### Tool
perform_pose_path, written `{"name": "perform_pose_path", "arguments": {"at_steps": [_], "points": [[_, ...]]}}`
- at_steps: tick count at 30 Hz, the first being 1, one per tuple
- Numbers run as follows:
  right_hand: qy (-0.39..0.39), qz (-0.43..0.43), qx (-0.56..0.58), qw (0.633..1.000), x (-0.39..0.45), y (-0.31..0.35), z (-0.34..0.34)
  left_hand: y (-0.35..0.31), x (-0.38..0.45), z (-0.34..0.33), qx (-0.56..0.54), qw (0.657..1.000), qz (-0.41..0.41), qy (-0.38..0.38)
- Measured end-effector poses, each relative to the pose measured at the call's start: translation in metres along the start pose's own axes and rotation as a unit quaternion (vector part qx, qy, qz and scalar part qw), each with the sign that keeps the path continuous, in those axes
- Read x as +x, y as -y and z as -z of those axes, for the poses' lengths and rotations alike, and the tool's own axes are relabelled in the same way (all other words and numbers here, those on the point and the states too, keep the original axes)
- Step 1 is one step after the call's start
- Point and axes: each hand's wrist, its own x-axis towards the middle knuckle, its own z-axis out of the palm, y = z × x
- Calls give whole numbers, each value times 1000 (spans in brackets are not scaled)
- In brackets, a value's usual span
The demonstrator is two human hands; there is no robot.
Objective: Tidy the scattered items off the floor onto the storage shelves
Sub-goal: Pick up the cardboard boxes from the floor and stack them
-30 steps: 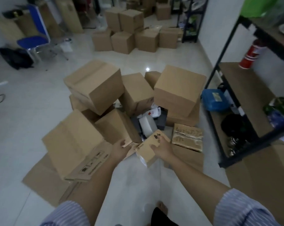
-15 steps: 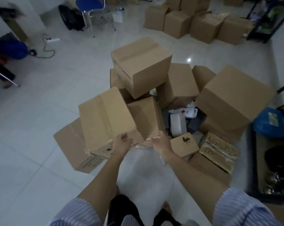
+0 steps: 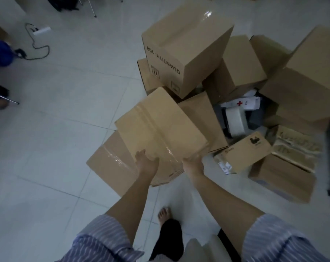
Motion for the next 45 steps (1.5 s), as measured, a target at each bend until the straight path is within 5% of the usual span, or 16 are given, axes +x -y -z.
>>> {"name": "perform_pose_path", "arguments": {"at_steps": [9, 17, 27, 35, 42, 45], "points": [[-159, -47, 188, 968, 16, -16, -117, 39, 116, 11, 160, 984, -85, 2], [-229, 73, 169, 956, 56, -2, -137, 36, 207, 43, 212, 966, -146, 6], [-268, 39, 149, 951, 97, -11, -135, 54, 261, 69, 136, 983, -67, 101], [-306, 43, 133, 942, 100, -5, -121, 51, 272, 41, 130, 984, -75, 97], [-330, 65, 174, 926, 113, -4, -112, 66, 295, 44, -18, 993, 2, 115], [-345, 56, 247, 904, 118, 2, -103, 59, 283, 40, -55, 997, -10, 53]]}}
